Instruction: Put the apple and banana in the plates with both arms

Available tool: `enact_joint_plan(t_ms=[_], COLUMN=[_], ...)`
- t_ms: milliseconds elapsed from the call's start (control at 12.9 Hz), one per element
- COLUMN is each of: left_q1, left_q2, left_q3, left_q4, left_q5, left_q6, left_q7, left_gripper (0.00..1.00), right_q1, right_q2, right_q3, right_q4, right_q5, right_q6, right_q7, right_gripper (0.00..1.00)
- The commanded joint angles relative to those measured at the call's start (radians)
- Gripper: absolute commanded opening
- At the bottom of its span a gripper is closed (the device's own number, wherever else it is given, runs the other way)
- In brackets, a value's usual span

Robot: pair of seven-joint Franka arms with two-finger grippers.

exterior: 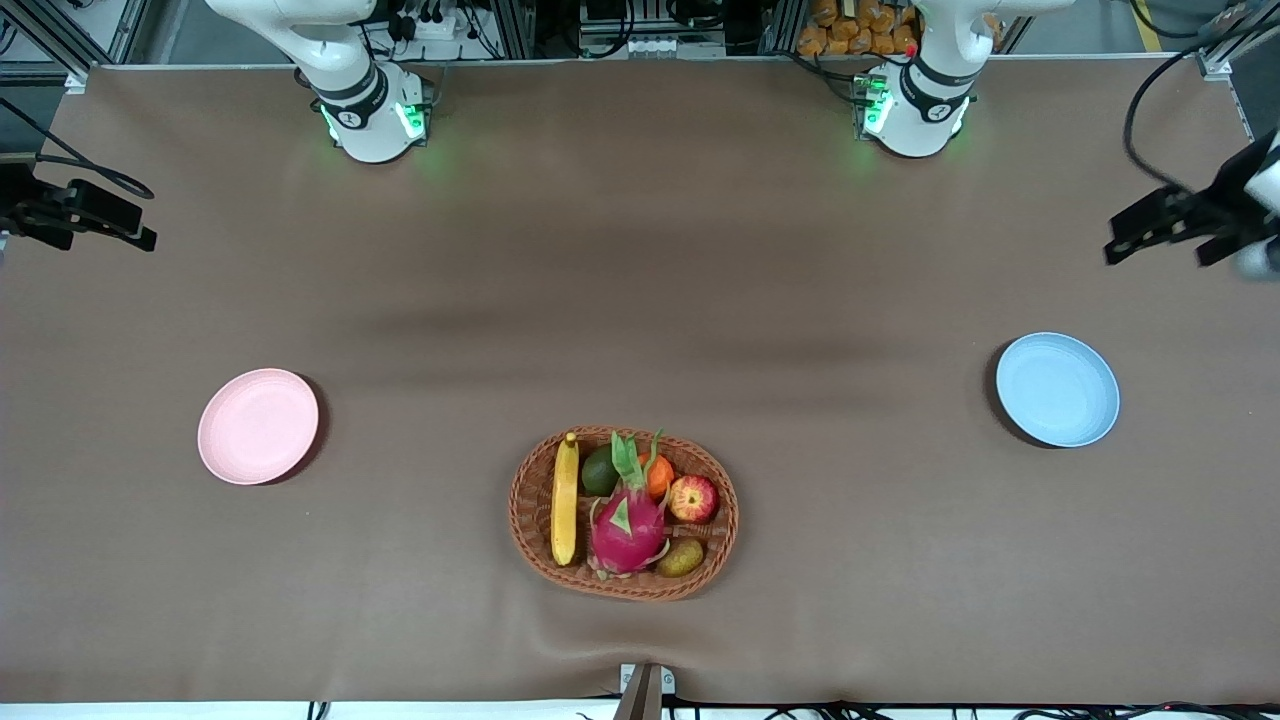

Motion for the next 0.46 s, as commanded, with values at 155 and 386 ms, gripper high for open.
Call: enact_joint_plan(t_ms=[155, 386], left_q1=[-0.061, -0.087], left_q2=[0.182, 0.236], left_q3=[-0.02, -0.02], left_q4=[0.084, 0.084], left_q5=[-0.016, -0.016], left_q6=[0.098, 0.161], left_q7=[0.029, 0.029], left_gripper=[1.0, 1.0], right_q1=[-0.004, 0.012], right_q2=[-0.003, 0.001], right_q3=[0.007, 0.008], right_q4=[-0.013, -0.051], right_q5=[0.0, 0.003], right_q6=[0.0, 0.01], right_q7=[0.005, 0.005], right_gripper=[1.0, 1.0])
